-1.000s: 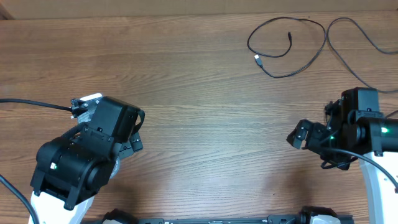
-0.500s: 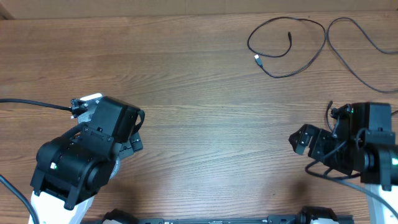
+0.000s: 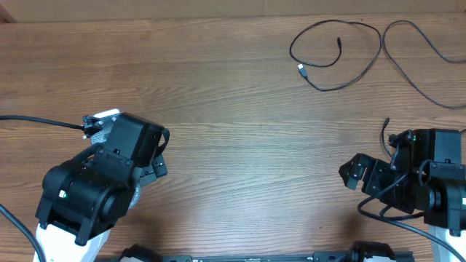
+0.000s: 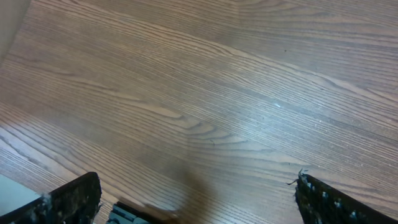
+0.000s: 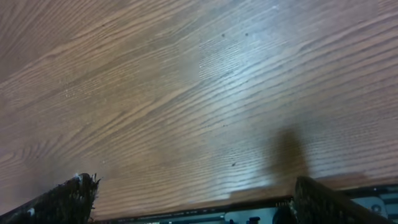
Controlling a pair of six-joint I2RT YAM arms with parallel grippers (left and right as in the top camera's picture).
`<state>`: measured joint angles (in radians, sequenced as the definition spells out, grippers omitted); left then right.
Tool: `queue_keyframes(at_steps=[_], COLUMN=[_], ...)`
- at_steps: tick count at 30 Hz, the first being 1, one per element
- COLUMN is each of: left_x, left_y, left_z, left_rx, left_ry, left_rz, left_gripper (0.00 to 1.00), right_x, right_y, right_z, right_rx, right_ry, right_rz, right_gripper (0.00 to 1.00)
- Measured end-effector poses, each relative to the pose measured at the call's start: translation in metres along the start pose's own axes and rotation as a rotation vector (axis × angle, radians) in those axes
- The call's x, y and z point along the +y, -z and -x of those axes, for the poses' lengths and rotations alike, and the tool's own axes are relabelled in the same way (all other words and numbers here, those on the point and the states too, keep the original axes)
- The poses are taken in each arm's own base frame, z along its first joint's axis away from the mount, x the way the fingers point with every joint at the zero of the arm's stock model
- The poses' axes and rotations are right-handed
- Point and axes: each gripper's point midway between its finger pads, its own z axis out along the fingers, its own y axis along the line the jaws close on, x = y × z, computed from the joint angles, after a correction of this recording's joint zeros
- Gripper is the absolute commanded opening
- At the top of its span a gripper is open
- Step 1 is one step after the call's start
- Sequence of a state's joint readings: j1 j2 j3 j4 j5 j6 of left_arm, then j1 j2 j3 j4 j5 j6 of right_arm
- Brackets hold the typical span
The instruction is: Untangle cables
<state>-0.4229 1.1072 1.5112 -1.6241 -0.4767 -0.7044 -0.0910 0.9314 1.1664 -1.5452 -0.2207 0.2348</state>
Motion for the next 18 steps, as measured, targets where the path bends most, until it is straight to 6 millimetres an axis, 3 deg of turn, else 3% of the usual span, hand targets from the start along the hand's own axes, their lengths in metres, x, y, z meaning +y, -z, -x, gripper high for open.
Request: queue_keyframes(at_steps=[4, 12, 18], left_x=[0.000, 0.000, 0.000], left_y=[0.000, 0.000, 0.000], left_z=[0.000, 0.000, 0.000], left_rx=[0.000, 0.000, 0.000], left_ry=[0.000, 0.000, 0.000], left_rz=[0.000, 0.000, 0.000], left_gripper=[1.00, 1.00, 0.99], right_x=[-0.002, -0.007, 0.010], right_y=[-0.002, -0.032, -0.032], right_z=[-0.006, -0.018, 0.022], right_rx=[0.023, 0.089, -0.075], right_ry=[-0.006, -0.022, 0.027], right_rz=[-0.006, 0.014, 0.089], right_gripper=[1.00, 1.00, 1.00])
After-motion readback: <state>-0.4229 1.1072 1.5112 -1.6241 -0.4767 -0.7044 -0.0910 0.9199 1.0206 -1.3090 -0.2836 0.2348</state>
